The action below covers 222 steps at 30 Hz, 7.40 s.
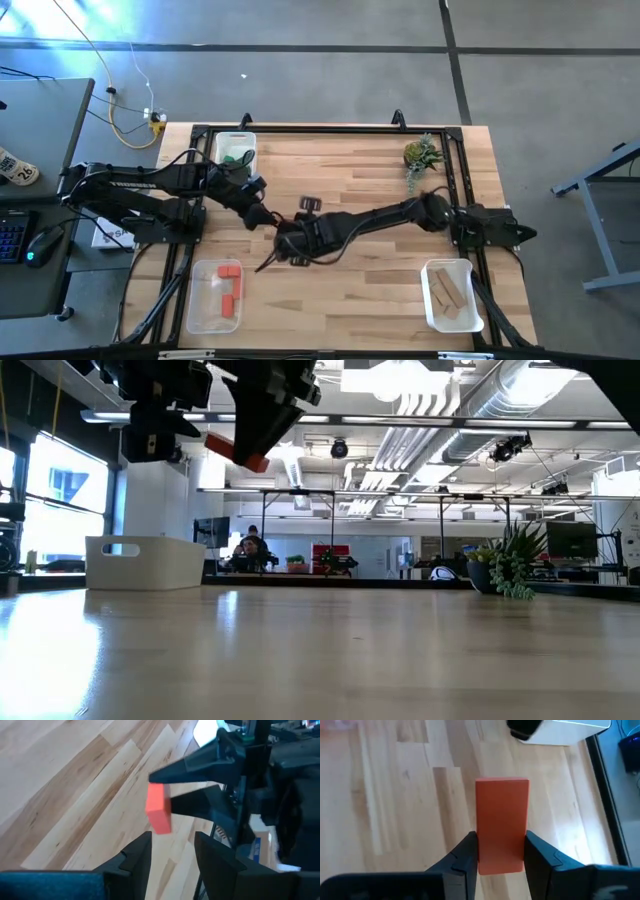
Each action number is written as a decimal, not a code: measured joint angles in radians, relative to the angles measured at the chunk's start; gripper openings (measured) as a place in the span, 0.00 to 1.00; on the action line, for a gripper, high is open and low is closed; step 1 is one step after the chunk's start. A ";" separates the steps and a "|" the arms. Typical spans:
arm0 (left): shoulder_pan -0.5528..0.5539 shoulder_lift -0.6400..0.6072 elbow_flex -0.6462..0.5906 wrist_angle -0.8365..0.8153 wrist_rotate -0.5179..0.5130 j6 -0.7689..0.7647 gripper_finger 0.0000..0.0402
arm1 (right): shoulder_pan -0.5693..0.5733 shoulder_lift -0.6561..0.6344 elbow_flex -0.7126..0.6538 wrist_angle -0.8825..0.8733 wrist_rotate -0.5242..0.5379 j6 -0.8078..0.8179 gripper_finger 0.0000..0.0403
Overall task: Sort & place blocks by color
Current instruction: Put the orange block into the transparent bin, then return to Home Position
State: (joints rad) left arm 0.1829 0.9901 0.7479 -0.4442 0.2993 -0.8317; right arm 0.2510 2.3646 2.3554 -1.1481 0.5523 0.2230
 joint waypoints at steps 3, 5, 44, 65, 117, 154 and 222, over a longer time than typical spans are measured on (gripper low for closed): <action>0.000 0.014 0.000 0.005 0.000 -0.044 0.34 | -0.016 0.000 0.000 0.006 -0.002 -0.071 0.24; 0.000 0.025 0.000 0.004 -0.009 -0.060 0.34 | -0.024 0.000 0.000 0.009 -0.002 -0.123 0.24; 0.048 0.101 0.000 -0.010 -0.028 -0.029 0.10 | -0.059 0.000 0.000 0.073 0.026 -0.280 0.45; -0.252 -0.068 0.000 -0.553 0.365 -0.036 0.10 | -0.055 0.000 0.000 0.062 0.034 -0.104 0.47; -0.480 -0.421 0.000 0.023 0.167 0.331 0.37 | -0.054 0.000 0.000 0.080 -0.187 0.220 0.47; -0.479 -0.986 -0.552 0.171 -0.439 0.556 0.36 | -0.059 -0.077 0.001 0.298 -0.419 0.380 0.47; -0.477 -0.970 -0.665 0.254 -0.486 0.502 0.36 | 0.024 -1.861 -2.058 1.125 -0.060 0.147 0.47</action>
State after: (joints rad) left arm -0.2939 0.0196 0.0830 -0.1902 -0.1867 -0.3294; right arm 0.2752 0.5031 0.2977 -0.0231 0.4926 0.3699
